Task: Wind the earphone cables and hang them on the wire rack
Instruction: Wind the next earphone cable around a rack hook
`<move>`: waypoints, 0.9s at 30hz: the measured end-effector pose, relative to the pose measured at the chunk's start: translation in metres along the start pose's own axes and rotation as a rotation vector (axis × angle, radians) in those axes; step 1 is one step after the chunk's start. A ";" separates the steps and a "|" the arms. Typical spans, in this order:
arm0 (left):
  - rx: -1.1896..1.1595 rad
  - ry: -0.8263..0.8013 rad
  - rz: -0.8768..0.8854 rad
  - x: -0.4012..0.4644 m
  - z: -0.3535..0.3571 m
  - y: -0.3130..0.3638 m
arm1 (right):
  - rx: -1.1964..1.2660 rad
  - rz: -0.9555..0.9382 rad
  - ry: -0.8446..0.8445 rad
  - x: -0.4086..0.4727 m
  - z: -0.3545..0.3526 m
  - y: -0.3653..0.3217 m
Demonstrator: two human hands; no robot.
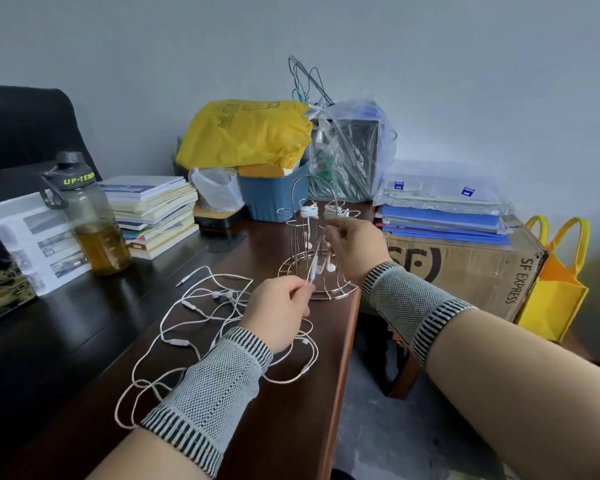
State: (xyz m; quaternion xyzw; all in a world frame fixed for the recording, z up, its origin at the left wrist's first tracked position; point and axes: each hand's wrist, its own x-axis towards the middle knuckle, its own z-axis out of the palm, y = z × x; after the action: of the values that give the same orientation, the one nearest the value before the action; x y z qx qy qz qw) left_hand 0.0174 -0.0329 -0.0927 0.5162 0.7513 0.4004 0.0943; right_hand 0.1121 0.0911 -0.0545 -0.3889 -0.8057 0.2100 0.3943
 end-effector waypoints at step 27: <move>-0.189 -0.325 -0.137 -0.008 -0.071 -0.026 | 1.524 0.979 -0.028 -0.067 0.004 0.005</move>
State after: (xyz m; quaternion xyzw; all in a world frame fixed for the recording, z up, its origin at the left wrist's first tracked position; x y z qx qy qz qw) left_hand -0.0367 -0.0795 -0.0662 0.5106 0.7185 0.3730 0.2895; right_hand 0.1368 0.0410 -0.0916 -0.3191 -0.1976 0.8355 0.4014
